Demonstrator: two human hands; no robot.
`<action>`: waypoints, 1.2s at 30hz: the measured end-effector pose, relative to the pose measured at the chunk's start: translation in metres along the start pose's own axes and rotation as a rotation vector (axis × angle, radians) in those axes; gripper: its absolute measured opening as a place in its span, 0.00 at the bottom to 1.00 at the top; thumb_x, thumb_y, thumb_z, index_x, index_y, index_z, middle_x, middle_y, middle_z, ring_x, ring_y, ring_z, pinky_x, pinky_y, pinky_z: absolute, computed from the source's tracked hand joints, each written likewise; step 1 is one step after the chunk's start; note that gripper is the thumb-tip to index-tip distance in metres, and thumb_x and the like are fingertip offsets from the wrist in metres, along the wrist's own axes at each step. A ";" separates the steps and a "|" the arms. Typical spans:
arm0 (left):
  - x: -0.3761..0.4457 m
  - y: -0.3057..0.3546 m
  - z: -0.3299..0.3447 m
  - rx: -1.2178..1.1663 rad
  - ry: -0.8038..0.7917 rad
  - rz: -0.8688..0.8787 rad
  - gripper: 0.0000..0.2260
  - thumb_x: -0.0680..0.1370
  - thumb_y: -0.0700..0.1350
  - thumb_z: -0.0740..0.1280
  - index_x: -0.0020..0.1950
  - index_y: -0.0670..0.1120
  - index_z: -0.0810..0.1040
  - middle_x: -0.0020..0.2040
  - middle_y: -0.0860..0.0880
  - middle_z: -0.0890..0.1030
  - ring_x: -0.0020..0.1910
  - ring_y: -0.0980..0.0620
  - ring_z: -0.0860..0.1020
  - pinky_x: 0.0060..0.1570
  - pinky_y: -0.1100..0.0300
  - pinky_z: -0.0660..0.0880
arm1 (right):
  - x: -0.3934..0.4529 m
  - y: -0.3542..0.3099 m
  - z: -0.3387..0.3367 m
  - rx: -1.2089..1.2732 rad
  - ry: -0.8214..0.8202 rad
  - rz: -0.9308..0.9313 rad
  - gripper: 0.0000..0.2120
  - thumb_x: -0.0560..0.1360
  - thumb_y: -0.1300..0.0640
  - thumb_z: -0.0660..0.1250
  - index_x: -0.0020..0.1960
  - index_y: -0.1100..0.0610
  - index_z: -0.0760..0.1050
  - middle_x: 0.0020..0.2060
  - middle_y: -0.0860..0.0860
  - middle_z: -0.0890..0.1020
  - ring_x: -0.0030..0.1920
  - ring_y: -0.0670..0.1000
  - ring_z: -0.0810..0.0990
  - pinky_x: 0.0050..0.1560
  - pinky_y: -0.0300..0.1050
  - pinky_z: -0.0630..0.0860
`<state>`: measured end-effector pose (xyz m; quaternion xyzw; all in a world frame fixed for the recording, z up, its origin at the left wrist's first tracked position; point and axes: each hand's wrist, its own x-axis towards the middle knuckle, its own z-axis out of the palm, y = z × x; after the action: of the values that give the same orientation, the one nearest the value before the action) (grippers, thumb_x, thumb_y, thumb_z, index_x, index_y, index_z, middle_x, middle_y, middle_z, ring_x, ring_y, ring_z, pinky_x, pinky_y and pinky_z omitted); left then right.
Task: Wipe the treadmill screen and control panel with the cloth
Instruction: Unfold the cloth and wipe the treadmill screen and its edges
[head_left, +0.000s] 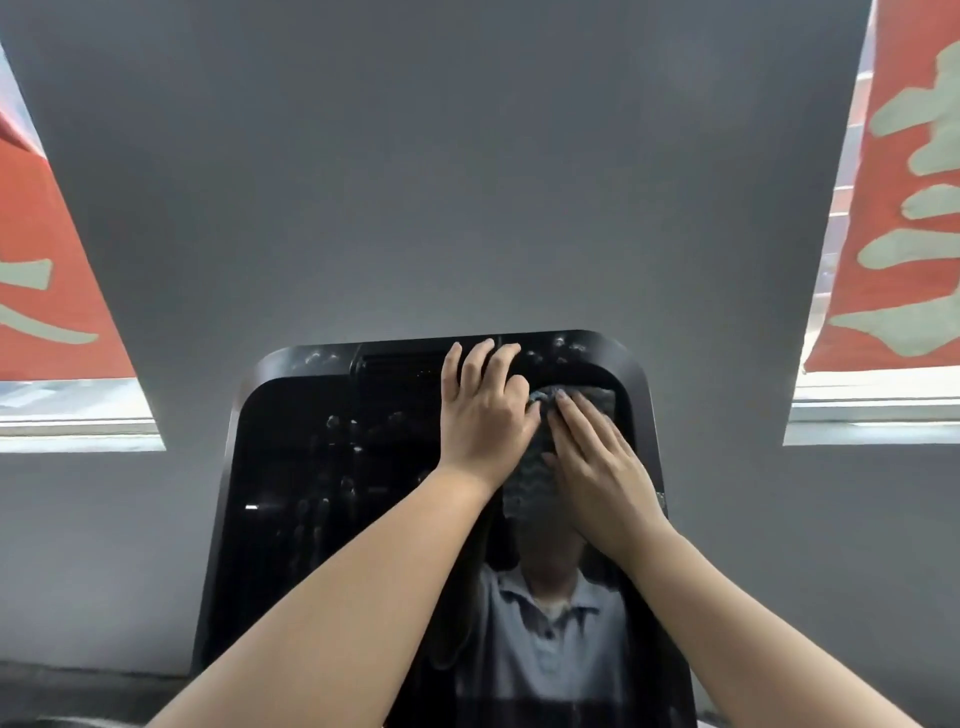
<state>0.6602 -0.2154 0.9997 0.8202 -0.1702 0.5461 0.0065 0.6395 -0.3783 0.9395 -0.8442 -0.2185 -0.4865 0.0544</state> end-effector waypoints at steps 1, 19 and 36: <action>0.000 0.000 -0.001 0.003 -0.005 -0.001 0.09 0.74 0.49 0.74 0.40 0.44 0.80 0.65 0.45 0.79 0.69 0.41 0.72 0.74 0.39 0.58 | 0.005 -0.004 0.000 0.002 -0.013 0.029 0.21 0.81 0.59 0.62 0.71 0.67 0.70 0.72 0.63 0.71 0.73 0.62 0.68 0.71 0.57 0.69; -0.105 -0.110 -0.061 0.066 -0.225 0.207 0.25 0.80 0.59 0.59 0.64 0.40 0.77 0.70 0.41 0.74 0.70 0.41 0.71 0.72 0.43 0.64 | 0.013 -0.010 0.006 -0.151 -0.196 0.041 0.27 0.84 0.49 0.51 0.75 0.67 0.64 0.75 0.63 0.65 0.77 0.60 0.61 0.76 0.57 0.61; -0.167 -0.049 -0.031 0.017 -0.451 0.384 0.42 0.80 0.68 0.53 0.79 0.35 0.57 0.81 0.39 0.58 0.80 0.43 0.55 0.77 0.46 0.53 | -0.028 -0.031 0.001 -0.203 -0.314 0.205 0.31 0.84 0.42 0.39 0.80 0.61 0.45 0.80 0.57 0.48 0.80 0.55 0.46 0.78 0.51 0.43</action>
<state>0.5889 -0.1179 0.8710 0.8736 -0.3150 0.3427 -0.1416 0.6154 -0.3591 0.9113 -0.9285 -0.0872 -0.3605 -0.0163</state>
